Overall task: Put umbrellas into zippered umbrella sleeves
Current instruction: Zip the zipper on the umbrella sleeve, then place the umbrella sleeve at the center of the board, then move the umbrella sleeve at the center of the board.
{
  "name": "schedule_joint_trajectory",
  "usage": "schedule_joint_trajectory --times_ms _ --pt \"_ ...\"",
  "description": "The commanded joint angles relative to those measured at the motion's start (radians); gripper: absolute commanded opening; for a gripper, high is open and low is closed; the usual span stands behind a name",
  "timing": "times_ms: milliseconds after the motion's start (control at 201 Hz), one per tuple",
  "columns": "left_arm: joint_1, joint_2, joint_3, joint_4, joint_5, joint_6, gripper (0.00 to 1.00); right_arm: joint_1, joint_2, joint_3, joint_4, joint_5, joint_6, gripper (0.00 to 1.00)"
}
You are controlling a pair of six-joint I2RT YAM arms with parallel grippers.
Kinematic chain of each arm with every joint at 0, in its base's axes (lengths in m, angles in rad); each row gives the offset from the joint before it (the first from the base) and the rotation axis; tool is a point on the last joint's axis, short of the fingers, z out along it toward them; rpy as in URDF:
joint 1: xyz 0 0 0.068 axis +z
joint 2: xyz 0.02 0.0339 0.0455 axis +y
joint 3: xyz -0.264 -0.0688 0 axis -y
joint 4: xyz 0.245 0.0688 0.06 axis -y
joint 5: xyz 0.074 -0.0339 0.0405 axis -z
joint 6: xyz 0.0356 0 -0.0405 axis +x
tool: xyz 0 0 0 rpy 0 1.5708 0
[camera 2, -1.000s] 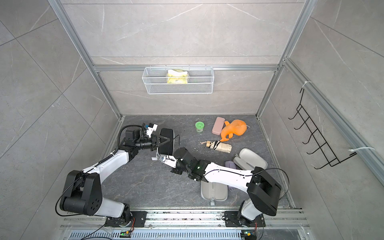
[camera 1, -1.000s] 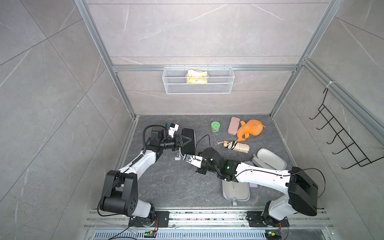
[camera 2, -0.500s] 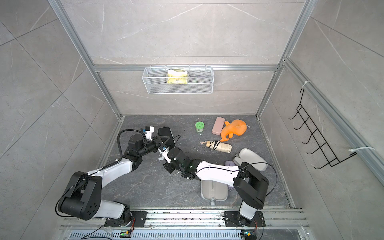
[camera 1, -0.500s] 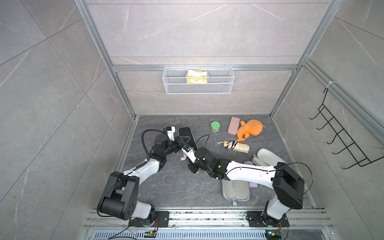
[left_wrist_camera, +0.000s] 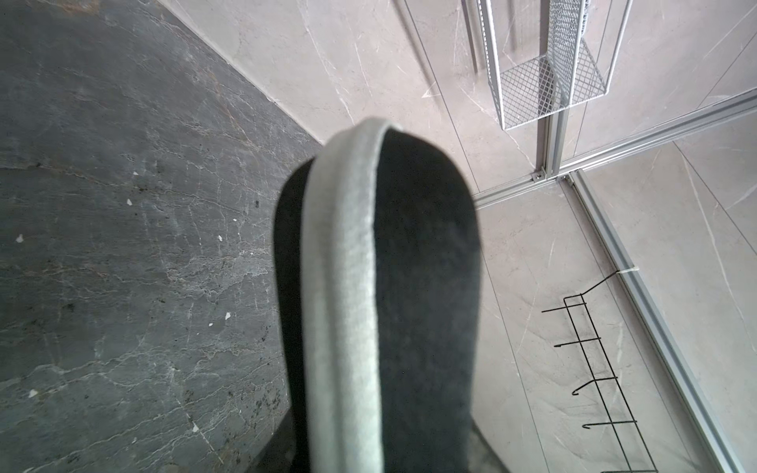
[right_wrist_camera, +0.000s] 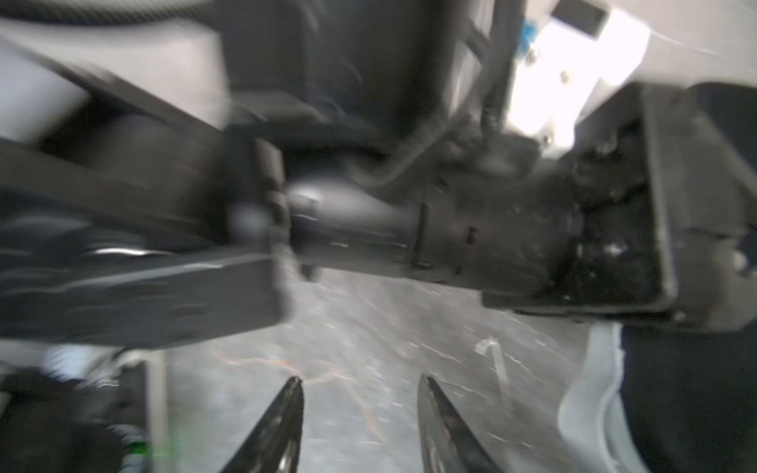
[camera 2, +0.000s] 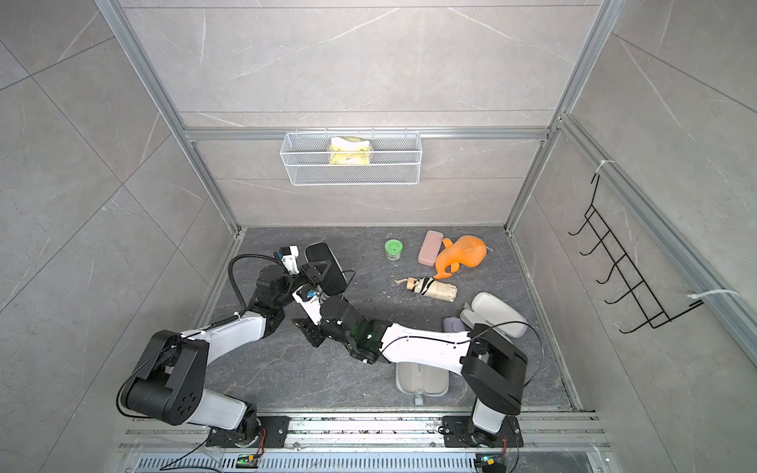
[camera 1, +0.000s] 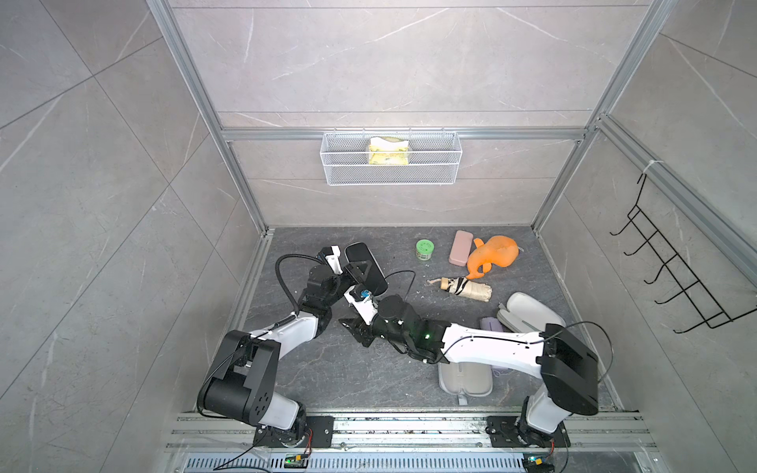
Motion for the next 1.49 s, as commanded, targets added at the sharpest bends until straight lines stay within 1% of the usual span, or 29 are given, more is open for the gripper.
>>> schedule_joint_trajectory --times_ms 0,115,214,289,373,423,588,722,787,817,866,936,981,1021,1041,1135,1220,1285,1349,1439,1489 --pt "0.068 -0.026 0.036 0.048 0.094 0.001 0.02 -0.096 -0.117 -0.078 -0.023 -0.076 0.041 0.53" --pt "0.116 -0.037 0.077 -0.093 0.215 0.049 0.11 -0.172 -0.194 -0.135 -0.161 -0.007 0.072 0.53" --pt "0.131 -0.016 0.111 -0.203 0.314 0.102 0.19 -0.225 -0.203 -0.112 -0.291 0.024 0.093 0.53" --pt "0.131 0.007 0.107 -0.204 0.368 0.096 0.24 -0.254 -0.195 -0.098 -0.329 0.04 0.113 0.53" --pt "0.124 0.03 0.088 -0.159 0.412 0.047 0.27 -0.297 -0.176 -0.076 -0.348 0.017 0.2 0.52" --pt "0.112 0.039 0.081 -0.166 0.423 0.039 0.28 -0.318 -0.158 -0.062 -0.357 -0.001 0.247 0.53" --pt "0.05 0.06 0.052 -0.306 0.374 0.108 0.28 -0.333 -0.098 -0.03 -0.356 -0.042 0.311 0.52" --pt "0.037 0.098 0.033 -0.318 0.37 0.119 0.29 -0.332 -0.05 -0.032 -0.342 -0.073 0.399 0.51" --pt "0.035 0.119 0.037 -0.343 0.369 0.136 0.33 -0.329 -0.027 -0.05 -0.311 -0.078 0.457 0.52" --pt "0.035 0.126 0.041 -0.367 0.367 0.151 0.38 -0.326 -0.015 -0.058 -0.296 -0.077 0.48 0.53" --pt "0.037 0.134 0.057 -0.448 0.345 0.191 0.51 -0.326 0.007 -0.058 -0.288 -0.071 0.512 0.54" --pt "0.039 0.135 0.076 -0.565 0.304 0.251 0.63 -0.326 0.042 -0.051 -0.29 -0.062 0.544 0.55" --pt "0.05 0.135 0.083 -0.622 0.285 0.27 0.74 -0.325 0.065 -0.042 -0.29 -0.066 0.558 0.55" --pt "0.066 0.132 0.089 -0.679 0.27 0.284 0.81 -0.324 0.087 -0.032 -0.29 -0.077 0.568 0.56" --pt "0.076 0.129 0.093 -0.704 0.264 0.293 0.83 -0.321 0.1 -0.027 -0.29 -0.085 0.57 0.56" --pt "0.138 0.083 0.099 -0.817 0.21 0.327 0.85 -0.306 0.164 0.028 -0.316 -0.116 0.571 0.61" --pt "0.173 0.003 0.108 -0.908 0.132 0.358 0.85 -0.29 0.22 0.078 -0.343 -0.144 0.571 0.65" --pt "0.185 -0.061 0.115 -0.953 0.086 0.377 0.86 -0.276 0.256 0.102 -0.35 -0.158 0.583 0.67" --pt "0.191 -0.117 0.115 -0.97 0.075 0.389 0.86 -0.26 0.291 0.125 -0.351 -0.17 0.591 0.68" --pt "0.192 -0.153 0.137 -1.014 0.064 0.42 0.86 -0.227 0.351 0.154 -0.342 -0.168 0.602 0.68" --pt "0.192 -0.169 0.152 -1.048 0.043 0.447 0.86 -0.211 0.388 0.174 -0.329 -0.165 0.611 0.66"
